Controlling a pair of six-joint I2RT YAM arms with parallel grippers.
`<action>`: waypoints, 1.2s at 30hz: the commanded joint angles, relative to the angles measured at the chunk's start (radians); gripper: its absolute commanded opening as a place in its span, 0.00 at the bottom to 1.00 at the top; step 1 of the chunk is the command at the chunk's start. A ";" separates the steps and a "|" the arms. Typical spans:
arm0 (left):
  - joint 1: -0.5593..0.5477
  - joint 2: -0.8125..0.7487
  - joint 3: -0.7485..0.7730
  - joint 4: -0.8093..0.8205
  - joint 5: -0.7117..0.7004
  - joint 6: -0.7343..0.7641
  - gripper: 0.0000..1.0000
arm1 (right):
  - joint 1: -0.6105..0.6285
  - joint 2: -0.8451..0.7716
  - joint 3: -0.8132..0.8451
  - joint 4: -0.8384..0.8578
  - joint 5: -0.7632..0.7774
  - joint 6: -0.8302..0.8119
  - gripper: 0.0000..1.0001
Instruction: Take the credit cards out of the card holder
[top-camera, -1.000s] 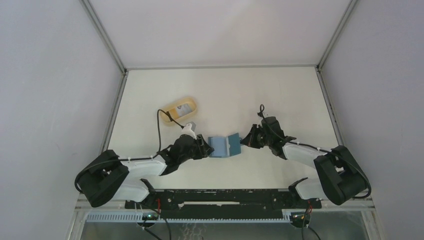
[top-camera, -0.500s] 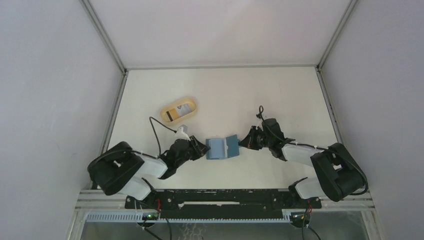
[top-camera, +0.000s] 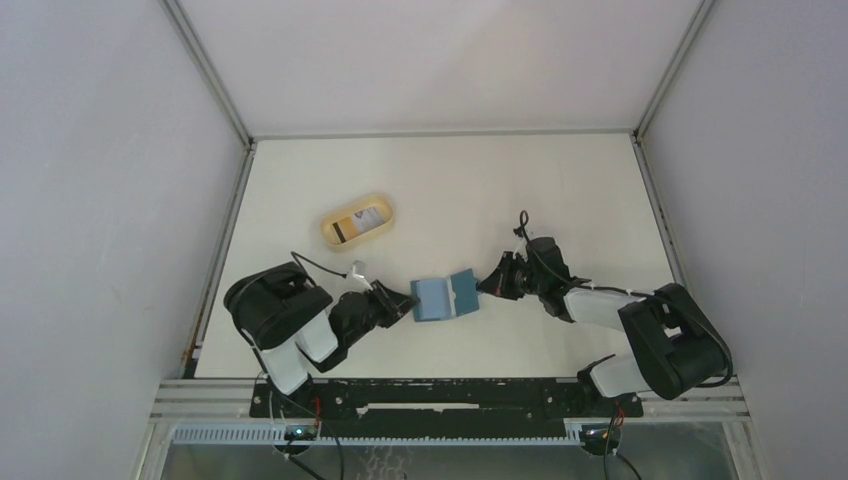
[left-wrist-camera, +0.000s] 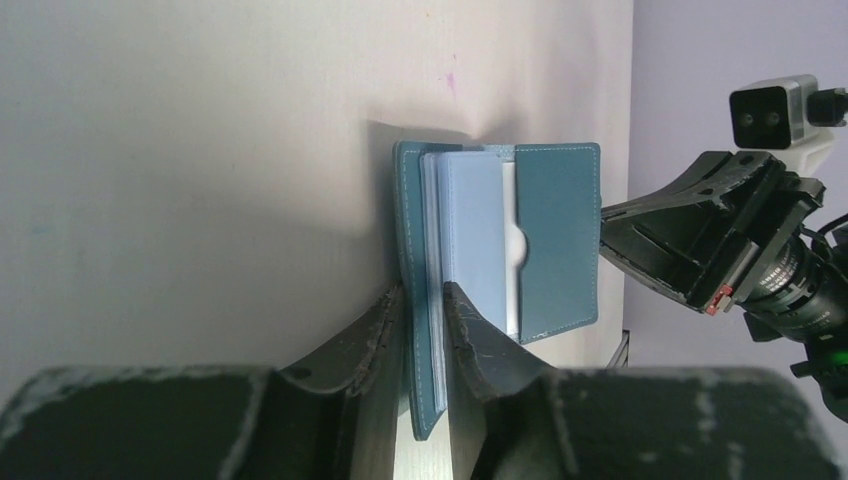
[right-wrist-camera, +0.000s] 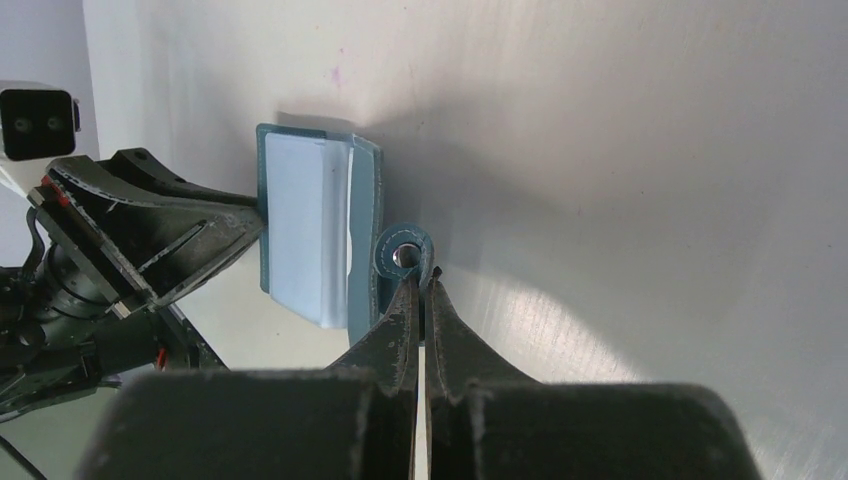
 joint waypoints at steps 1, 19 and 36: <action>0.000 -0.010 -0.033 0.047 -0.017 0.000 0.28 | -0.012 0.015 -0.006 0.056 -0.028 0.005 0.00; 0.000 -0.017 -0.059 0.090 -0.030 -0.001 0.25 | -0.014 0.032 -0.006 0.076 -0.039 0.010 0.00; -0.002 -0.171 -0.059 0.042 -0.009 0.017 0.00 | -0.015 0.005 -0.008 0.082 -0.051 0.007 0.00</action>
